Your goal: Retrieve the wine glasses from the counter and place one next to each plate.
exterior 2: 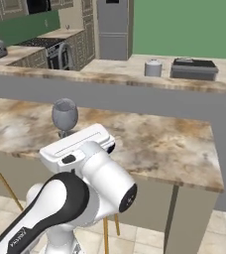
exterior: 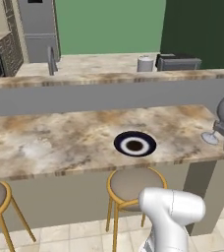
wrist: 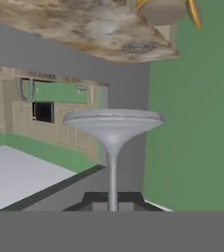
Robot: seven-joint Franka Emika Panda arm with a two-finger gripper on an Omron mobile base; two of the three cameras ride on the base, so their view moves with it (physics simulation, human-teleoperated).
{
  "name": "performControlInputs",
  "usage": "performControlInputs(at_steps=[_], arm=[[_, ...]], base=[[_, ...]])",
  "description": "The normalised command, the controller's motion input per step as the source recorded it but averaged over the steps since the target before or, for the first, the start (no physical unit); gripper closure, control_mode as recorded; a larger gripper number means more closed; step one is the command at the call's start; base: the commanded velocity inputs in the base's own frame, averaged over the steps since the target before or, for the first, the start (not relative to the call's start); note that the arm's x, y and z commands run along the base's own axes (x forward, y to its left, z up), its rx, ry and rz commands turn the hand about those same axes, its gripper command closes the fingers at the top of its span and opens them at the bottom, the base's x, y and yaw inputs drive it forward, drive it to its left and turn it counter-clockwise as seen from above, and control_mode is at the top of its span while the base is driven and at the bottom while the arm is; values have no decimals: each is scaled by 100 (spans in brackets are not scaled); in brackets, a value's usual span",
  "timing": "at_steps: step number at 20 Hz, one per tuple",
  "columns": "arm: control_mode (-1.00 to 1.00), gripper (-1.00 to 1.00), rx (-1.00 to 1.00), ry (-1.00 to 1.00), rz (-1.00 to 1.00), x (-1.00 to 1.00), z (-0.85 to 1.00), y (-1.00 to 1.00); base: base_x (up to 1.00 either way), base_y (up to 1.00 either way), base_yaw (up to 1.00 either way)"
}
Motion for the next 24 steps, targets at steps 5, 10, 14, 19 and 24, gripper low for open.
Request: performControlInputs(at_steps=[5,10,14,19,24], arm=[[100,100,0,0,0,0,0,0],[100,100,0,0,0,0,0,0],[100,100,0,0,0,0,0,0],[-100,100,0,-1,14,34,-16,-9],[-100,100,-3,-10,21,46,-29,-14]], base=[[25,-2,9],[48,-21,22],[48,-26,29],[24,-7,10],[0,0,0]])
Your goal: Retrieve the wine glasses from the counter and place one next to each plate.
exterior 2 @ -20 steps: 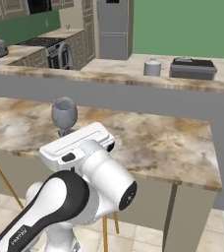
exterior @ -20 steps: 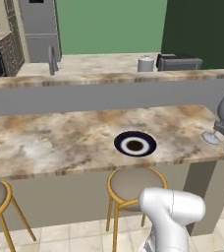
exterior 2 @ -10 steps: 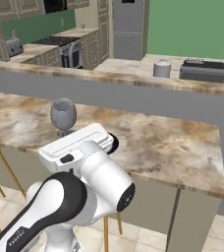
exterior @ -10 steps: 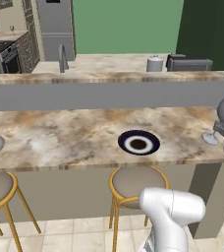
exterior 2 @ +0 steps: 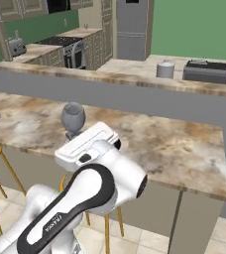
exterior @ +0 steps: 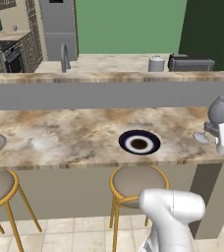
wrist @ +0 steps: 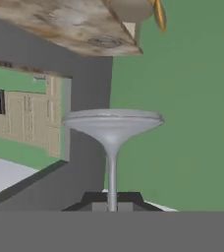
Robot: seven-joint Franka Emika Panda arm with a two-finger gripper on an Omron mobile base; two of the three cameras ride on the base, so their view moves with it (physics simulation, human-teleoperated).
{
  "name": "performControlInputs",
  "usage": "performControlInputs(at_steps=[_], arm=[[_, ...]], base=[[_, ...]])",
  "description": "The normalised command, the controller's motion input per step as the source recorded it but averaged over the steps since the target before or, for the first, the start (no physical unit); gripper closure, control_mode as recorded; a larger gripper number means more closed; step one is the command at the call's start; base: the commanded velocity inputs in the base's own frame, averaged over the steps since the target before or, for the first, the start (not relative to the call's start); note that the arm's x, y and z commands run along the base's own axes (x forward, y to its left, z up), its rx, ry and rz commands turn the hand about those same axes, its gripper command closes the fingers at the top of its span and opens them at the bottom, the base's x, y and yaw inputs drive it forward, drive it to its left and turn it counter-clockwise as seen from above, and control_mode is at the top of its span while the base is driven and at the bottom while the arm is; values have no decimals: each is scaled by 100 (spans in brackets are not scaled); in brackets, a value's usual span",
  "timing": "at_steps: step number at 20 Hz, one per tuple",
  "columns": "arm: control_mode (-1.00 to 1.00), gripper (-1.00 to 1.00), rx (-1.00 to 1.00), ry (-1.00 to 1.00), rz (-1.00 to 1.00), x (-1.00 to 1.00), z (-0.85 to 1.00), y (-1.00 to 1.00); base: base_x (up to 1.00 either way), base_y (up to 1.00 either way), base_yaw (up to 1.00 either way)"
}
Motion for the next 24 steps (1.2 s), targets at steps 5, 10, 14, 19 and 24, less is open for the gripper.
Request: performControlInputs(at_steps=[5,10,14,19,24], arm=[[-100,100,-15,-15,14,43,-28,-5],[-100,100,-34,-9,7,50,-48,-4],[-100,100,-38,-2,0,65,-36,0],[-100,100,-25,5,0,79,-25,0],[-100,100,-6,0,0,73,-25,-13]], base=[[0,0,0],[0,0,0],[0,0,0],[0,0,0],[0,0,0]])
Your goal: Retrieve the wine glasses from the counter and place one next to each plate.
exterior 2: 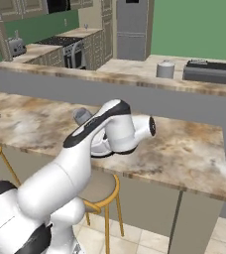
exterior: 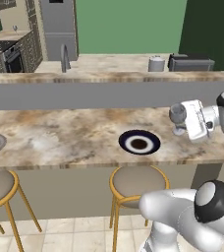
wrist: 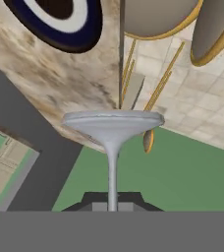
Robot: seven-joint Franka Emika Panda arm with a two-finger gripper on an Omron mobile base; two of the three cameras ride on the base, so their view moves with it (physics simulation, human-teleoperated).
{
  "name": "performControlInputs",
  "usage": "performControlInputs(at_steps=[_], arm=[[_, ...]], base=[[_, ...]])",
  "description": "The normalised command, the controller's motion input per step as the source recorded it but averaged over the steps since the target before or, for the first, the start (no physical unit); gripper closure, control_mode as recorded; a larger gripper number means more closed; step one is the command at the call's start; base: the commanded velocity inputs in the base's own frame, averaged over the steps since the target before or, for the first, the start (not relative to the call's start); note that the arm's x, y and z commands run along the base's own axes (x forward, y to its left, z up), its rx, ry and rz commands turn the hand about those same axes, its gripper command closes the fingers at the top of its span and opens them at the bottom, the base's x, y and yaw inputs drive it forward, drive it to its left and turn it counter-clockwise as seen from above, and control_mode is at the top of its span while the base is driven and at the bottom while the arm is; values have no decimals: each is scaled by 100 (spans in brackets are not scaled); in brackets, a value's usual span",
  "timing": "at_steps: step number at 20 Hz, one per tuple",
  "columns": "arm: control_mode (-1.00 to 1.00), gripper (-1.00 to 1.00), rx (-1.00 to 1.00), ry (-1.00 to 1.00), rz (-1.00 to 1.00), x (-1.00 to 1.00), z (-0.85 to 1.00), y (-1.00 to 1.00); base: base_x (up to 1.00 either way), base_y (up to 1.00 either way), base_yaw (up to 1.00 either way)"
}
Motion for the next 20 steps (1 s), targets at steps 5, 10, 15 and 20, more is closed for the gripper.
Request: performControlInputs(at_steps=[5,10,15,20], arm=[[-100,100,0,3,0,67,-27,-31],[-100,100,1,5,4,56,-27,-40],[-100,100,0,7,2,51,-26,-22],[-100,100,0,9,0,50,-27,-3]], base=[[0,0,0],[0,0,0],[0,0,0],[0,0,0]])
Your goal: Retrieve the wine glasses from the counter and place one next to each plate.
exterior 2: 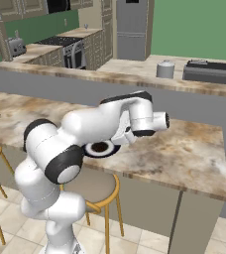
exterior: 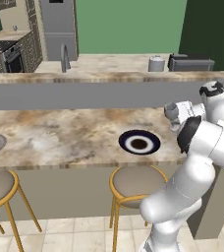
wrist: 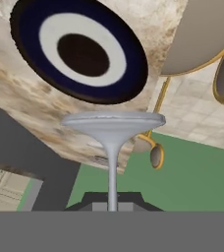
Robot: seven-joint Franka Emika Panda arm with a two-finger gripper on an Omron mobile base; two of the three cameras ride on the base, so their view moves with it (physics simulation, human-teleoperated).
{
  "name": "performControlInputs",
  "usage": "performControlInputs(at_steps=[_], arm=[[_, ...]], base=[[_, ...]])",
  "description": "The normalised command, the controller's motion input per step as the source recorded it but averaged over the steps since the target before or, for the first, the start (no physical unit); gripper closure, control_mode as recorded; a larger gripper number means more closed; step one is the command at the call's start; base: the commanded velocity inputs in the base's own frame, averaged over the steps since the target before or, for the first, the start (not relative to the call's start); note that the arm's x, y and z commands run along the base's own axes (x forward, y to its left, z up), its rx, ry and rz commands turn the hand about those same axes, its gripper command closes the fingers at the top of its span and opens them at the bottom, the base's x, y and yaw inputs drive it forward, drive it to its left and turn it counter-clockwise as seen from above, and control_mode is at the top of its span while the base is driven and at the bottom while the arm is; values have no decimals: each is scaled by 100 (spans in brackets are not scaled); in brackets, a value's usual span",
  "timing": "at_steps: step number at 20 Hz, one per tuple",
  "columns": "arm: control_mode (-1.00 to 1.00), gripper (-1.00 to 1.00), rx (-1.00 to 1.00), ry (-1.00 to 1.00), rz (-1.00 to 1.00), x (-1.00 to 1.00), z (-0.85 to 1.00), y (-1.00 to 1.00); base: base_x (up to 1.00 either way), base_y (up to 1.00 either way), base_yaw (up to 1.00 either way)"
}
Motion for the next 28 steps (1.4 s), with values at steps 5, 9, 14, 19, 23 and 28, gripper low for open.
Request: performControlInputs(at_steps=[5,9,14,19,23,28], arm=[[-100,100,0,9,0,41,-27,0],[-100,100,2,6,0,29,-32,0],[-100,100,3,5,0,28,-35,-11],[-100,100,6,2,1,10,-26,-22],[-100,100,5,3,0,7,-28,-4],[-100,100,4,4,0,11,-27,0]], base=[[0,0,0],[0,0,0],[0,0,0],[0,0,0],[0,0,0],[0,0,0]])
